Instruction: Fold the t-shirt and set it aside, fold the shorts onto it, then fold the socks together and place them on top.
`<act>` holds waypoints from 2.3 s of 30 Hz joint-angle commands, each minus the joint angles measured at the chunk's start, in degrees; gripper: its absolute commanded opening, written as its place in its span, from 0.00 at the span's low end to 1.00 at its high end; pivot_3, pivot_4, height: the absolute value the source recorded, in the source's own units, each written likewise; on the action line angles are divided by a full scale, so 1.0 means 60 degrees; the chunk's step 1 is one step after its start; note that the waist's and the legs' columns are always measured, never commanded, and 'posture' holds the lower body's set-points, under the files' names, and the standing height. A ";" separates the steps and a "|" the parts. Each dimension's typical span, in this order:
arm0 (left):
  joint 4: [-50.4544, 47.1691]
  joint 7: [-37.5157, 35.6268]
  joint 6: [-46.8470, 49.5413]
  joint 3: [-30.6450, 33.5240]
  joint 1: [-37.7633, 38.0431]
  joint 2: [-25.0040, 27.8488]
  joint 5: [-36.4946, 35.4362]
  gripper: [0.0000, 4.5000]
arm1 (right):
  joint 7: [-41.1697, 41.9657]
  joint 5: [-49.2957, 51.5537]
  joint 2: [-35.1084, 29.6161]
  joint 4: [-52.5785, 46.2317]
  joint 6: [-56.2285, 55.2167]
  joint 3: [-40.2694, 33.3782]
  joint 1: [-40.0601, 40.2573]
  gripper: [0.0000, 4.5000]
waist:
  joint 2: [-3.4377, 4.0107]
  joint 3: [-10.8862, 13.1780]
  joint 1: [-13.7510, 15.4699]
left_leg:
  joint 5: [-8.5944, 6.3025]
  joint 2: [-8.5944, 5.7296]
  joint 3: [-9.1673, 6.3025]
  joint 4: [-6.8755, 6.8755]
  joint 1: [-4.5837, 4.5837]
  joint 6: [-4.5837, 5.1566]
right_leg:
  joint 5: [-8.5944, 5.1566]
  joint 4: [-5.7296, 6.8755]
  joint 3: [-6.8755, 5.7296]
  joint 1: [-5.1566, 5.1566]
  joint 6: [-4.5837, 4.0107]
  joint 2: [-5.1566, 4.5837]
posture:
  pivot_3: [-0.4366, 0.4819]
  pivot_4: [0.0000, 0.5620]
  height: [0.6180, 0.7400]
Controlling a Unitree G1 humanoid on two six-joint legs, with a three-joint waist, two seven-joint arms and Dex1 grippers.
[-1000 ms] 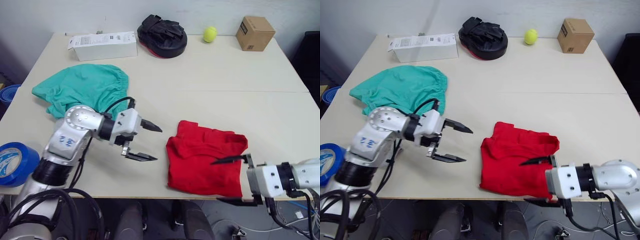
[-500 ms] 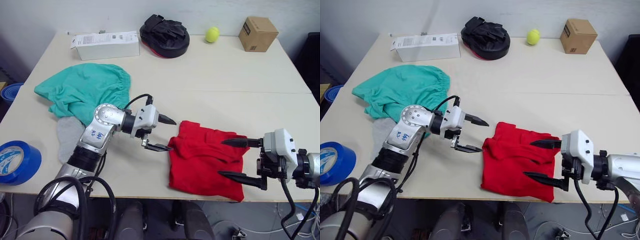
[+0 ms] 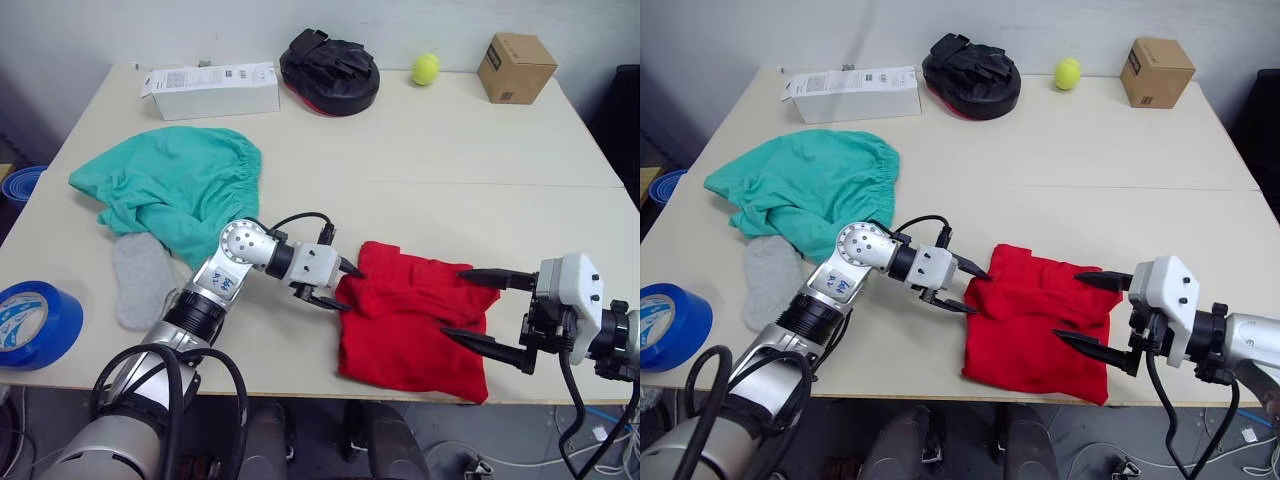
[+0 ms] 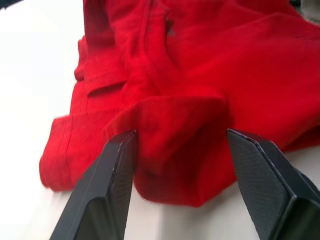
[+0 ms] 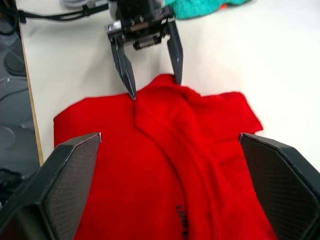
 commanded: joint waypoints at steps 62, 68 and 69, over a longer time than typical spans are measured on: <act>-0.6739 0.0146 0.7283 0.2780 0.1415 0.2172 -0.3849 0.99 | 0.0856 0.0416 -0.0019 0.1617 0.2074 0.0014 -0.0690 1.00 | 0.0000 0.0000 -0.0011 | -0.0001 0.0005 -0.0005 0.0000 0.0006 0.0001 | 0.0001 -0.0004 0.0004 0.0011 0.0004 -0.0005 | 0.48 0.27 1.00; -0.7578 0.0748 0.7935 0.3182 0.1718 0.2631 -0.4462 0.99 | 0.1125 0.0346 -0.0198 0.3935 0.2863 -0.0293 -0.0649 1.00 | 0.0001 0.0000 -0.0022 | -0.0007 0.0000 -0.0022 -0.0004 0.0035 0.0011 | 0.0004 -0.0031 -0.0004 0.0061 0.0008 -0.0007 | 0.48 0.27 1.00; -0.7620 0.0836 0.7934 0.3184 0.1761 0.2660 -0.4474 0.99 | 0.1107 0.0175 -0.0212 0.4365 0.2846 -0.0183 -0.0725 1.00 | 0.0001 0.0000 -0.0023 | -0.0007 0.0001 -0.0021 -0.0009 0.0041 0.0011 | 0.0003 -0.0035 -0.0005 0.0065 0.0008 -0.0005 | 0.48 0.27 1.00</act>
